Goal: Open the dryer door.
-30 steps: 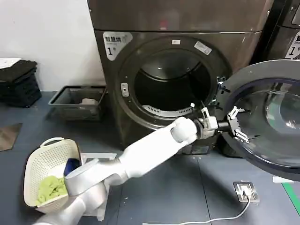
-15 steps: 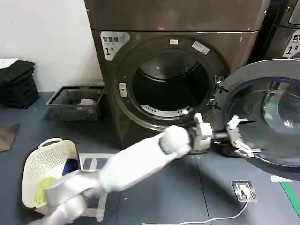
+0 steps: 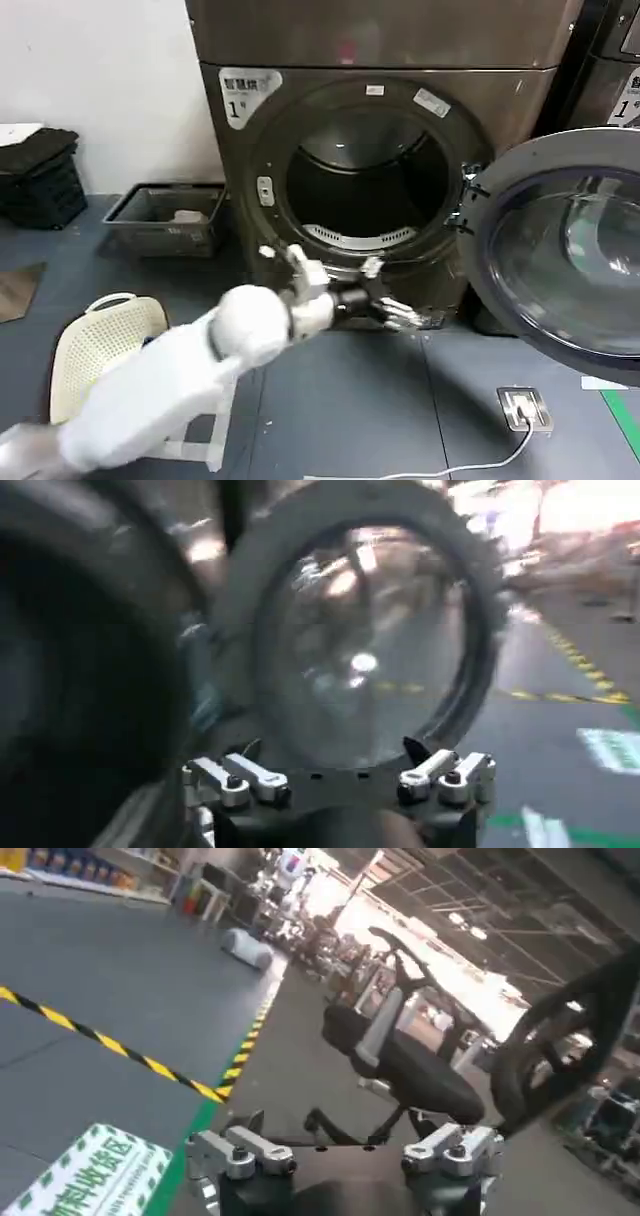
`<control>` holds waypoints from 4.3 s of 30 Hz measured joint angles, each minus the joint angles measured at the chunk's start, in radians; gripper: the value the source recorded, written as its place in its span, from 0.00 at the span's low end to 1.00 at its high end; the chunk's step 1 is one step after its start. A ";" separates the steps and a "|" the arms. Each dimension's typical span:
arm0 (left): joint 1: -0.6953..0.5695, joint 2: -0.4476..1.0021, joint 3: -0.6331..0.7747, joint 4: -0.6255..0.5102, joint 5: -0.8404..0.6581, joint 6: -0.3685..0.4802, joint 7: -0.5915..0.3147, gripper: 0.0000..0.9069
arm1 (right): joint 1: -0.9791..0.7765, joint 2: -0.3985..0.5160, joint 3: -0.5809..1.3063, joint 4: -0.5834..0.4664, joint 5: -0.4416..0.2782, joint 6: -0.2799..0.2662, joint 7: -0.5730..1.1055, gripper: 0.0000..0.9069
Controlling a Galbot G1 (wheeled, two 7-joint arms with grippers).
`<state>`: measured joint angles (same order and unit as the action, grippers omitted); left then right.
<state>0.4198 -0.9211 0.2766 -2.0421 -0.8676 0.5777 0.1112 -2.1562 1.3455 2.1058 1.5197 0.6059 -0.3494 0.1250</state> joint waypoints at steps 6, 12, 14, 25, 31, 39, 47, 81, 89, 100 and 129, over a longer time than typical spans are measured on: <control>0.154 0.149 -0.209 -0.092 -0.181 0.160 -0.169 1.00 | -0.001 -0.016 -0.003 0.002 -0.004 0.018 -0.036 1.00; 0.321 0.260 -0.438 -0.135 -0.420 0.160 -0.404 1.00 | 0.005 -0.023 -0.019 -0.003 -0.003 0.030 -0.054 1.00; 0.384 0.283 -0.510 -0.135 -0.478 0.160 -0.457 1.00 | 0.005 -0.027 -0.026 -0.011 -0.003 0.033 -0.056 1.00; 0.537 0.359 -0.766 -0.032 -0.824 0.159 -0.779 1.00 | 0.004 -0.031 -0.038 -0.017 0.006 0.042 -0.060 1.00; 0.539 0.379 -0.809 0.073 -0.932 0.159 -0.845 1.00 | 0.005 -0.031 -0.038 -0.014 0.006 0.047 -0.062 1.00; 0.531 0.387 -0.855 0.247 -0.956 0.159 -0.890 1.00 | 0.012 -0.032 -0.041 -0.010 0.006 0.050 -0.063 1.00; 0.577 0.383 -0.873 0.355 -0.978 0.159 -0.940 1.00 | 0.020 -0.032 -0.050 -0.012 0.006 0.063 -0.066 1.00; 0.657 0.462 -0.808 0.559 -1.256 0.159 -0.988 1.00 | 0.038 -0.035 -0.080 -0.030 0.001 0.100 -0.075 1.00; 0.665 0.464 -0.770 0.540 -1.251 0.159 -0.987 1.00 | 0.036 -0.033 -0.082 -0.034 0.002 0.116 -0.079 1.00; 0.665 0.465 -0.759 0.538 -1.259 0.159 -0.987 1.00 | 0.037 -0.031 -0.082 -0.040 0.008 0.110 -0.056 1.00; 0.670 0.456 -0.748 0.554 -1.245 0.159 -0.982 1.00 | 0.034 -0.041 -0.060 -0.119 0.018 0.119 -0.020 1.00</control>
<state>1.0902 -0.4651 -0.4715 -1.4886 -2.1125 0.7363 -0.8709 -2.1219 1.3047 2.0461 1.4005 0.6238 -0.2299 0.1049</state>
